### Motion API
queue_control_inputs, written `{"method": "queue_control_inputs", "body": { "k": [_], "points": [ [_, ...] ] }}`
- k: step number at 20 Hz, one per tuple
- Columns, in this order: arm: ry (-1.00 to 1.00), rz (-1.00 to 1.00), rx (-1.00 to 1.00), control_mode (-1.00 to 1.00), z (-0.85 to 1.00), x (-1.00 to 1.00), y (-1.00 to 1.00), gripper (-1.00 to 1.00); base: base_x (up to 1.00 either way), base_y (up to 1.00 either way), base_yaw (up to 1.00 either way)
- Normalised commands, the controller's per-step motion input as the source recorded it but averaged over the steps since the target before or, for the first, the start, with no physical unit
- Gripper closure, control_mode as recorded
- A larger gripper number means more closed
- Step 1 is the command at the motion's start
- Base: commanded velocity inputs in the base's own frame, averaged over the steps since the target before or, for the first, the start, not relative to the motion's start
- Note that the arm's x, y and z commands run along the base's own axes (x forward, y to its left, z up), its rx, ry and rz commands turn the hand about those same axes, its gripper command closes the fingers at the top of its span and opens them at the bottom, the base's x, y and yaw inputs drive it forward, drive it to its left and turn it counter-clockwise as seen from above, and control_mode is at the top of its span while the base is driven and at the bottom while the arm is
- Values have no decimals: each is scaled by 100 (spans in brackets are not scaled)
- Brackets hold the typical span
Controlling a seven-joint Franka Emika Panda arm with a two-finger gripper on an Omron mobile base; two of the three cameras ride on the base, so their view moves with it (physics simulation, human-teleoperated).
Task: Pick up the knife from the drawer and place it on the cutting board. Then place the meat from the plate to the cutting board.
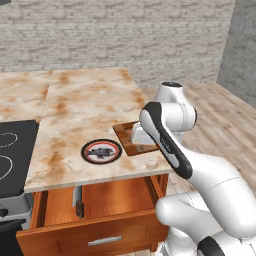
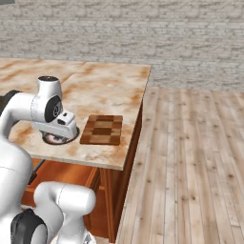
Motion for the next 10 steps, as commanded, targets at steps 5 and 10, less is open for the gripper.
{"method": "queue_control_inputs", "body": {
  "k": [5,10],
  "points": [
    [13,0,-8,-100,-58,0,43,-100,0,0,0],
    [9,0,-5,-100,-44,0,35,-100,0,0,0]
  ]
}}
